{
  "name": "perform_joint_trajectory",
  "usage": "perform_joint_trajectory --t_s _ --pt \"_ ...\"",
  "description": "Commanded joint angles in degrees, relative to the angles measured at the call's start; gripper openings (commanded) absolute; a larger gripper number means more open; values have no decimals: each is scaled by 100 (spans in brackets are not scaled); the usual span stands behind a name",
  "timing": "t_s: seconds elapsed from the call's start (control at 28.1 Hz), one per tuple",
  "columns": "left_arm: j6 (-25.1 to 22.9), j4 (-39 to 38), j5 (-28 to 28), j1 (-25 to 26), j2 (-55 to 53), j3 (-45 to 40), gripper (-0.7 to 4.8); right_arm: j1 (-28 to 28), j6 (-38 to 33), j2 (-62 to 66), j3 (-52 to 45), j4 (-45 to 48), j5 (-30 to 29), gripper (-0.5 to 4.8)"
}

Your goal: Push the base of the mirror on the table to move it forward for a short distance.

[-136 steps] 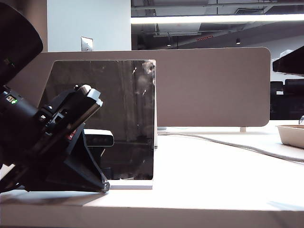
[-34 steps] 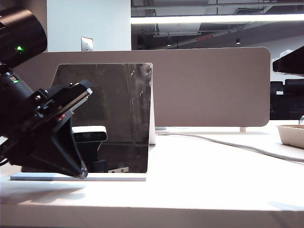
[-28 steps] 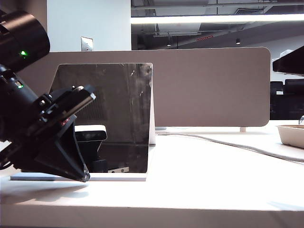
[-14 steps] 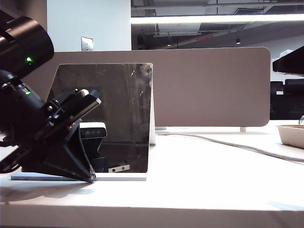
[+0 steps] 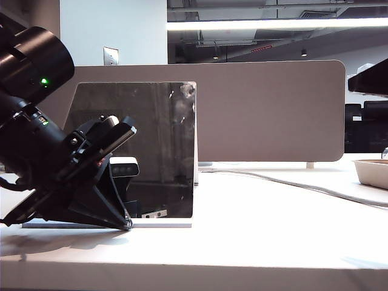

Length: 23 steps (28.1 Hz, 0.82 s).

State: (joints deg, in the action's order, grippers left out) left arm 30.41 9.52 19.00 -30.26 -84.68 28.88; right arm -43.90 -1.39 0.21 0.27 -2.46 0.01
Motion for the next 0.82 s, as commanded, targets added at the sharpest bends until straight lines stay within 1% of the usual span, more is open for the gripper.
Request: perform_joint_trajectory --t_s 0.04,0.28,0.53,0.64,0.82 --pt "22 61 -92 2 -50 24 -2 2 11 2 4 96 4 22" --pt "50 103 -136 44 -219 129 -2 2 11 2 4 96 4 22" --pt "46 85 -144 46 -448 433 -2 2 11 2 4 96 4 22" --pt "50 85 -256 52 -503 551 -2 2 11 2 4 96 4 22" --pt "55 81 -334 190 -544 675 -2 2 11 2 4 96 4 22"
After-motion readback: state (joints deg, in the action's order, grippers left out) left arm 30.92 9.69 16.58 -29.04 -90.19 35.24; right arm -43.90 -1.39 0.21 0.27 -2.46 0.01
